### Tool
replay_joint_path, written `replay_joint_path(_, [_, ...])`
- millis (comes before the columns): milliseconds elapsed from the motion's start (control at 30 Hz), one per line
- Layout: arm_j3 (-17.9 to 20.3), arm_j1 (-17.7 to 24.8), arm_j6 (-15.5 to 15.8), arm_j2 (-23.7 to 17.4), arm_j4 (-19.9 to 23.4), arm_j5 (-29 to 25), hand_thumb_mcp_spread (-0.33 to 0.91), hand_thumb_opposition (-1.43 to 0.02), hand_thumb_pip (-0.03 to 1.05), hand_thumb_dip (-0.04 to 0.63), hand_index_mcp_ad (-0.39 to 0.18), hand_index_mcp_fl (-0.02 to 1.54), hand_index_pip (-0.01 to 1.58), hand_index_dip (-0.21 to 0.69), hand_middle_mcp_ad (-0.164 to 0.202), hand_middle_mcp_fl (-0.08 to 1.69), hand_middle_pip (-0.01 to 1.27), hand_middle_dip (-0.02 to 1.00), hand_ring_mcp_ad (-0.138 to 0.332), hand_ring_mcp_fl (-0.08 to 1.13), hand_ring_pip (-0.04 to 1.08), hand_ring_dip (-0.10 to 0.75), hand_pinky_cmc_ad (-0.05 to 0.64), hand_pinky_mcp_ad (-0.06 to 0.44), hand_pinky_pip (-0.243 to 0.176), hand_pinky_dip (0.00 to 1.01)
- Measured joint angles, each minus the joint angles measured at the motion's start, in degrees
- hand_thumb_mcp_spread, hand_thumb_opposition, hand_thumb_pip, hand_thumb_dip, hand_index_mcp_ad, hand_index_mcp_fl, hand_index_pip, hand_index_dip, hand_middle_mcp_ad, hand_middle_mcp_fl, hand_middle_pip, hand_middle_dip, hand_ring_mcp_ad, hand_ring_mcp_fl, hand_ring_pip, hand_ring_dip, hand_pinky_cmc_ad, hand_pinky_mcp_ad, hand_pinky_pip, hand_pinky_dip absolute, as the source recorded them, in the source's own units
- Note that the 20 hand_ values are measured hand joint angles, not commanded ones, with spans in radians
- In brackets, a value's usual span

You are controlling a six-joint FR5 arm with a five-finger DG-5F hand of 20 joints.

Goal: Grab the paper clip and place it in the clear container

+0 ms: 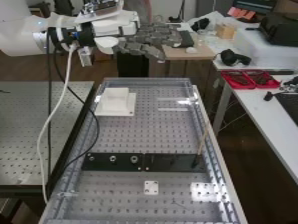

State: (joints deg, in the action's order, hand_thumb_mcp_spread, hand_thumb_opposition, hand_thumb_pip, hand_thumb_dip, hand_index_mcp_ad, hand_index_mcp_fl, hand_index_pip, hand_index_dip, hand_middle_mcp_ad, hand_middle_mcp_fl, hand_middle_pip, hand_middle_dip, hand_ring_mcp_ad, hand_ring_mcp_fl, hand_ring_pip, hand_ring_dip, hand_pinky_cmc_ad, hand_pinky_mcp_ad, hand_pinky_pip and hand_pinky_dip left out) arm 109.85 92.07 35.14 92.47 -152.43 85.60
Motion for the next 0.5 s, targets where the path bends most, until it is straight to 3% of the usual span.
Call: replay_joint_path(500, [-1.4,-0.9,0.4,1.0,-1.7,3.0,0.29,-0.72,0.48,0.204,-0.091,0.19,0.08,0.192,0.042,0.11,0.10,0.19,0.134,0.02,0.10,0.075,0.318,0.265,-0.075,0.51])
